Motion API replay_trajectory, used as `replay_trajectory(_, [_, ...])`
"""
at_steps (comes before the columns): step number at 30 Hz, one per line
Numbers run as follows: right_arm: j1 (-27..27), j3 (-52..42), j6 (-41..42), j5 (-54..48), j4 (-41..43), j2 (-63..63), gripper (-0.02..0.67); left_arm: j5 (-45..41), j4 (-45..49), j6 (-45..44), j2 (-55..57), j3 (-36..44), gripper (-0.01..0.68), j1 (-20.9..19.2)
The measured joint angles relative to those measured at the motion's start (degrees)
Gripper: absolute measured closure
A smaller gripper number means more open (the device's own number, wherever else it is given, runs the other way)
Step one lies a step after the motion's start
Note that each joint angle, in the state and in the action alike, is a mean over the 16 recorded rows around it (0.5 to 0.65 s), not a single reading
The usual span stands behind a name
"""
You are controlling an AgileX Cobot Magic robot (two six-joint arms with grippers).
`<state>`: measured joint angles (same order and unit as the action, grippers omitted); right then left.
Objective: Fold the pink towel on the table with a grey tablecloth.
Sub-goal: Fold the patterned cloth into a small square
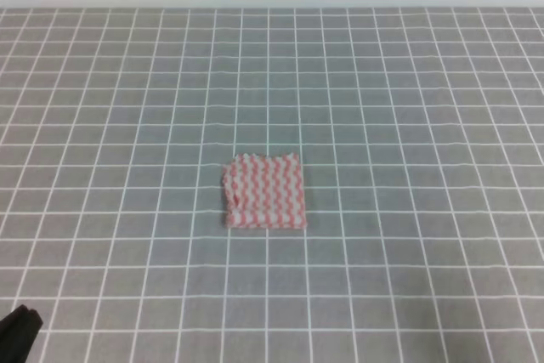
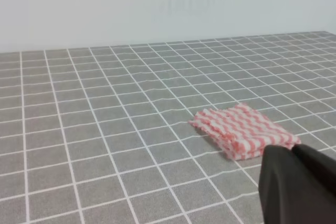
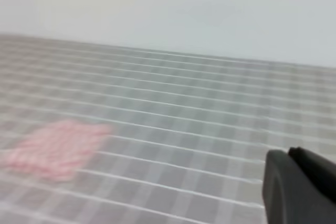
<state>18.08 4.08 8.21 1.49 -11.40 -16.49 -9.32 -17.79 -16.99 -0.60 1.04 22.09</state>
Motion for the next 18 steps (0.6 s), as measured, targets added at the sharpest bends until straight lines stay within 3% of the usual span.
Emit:
replay_trajectory(10, [-12.41, -4.47, 0.79, -7.26, -0.09, 12.82, 0.665, -0.28, -0.08, 0.0, -0.16, -0.22, 0.673, -0.01])
replay_trajectory(18, [-15.55, -5.03, 0.79, -15.78, -0.17, 17.53, 0.665, -0.35, -0.08, -0.01, -0.05, -0.22, 0.673, 0.0])
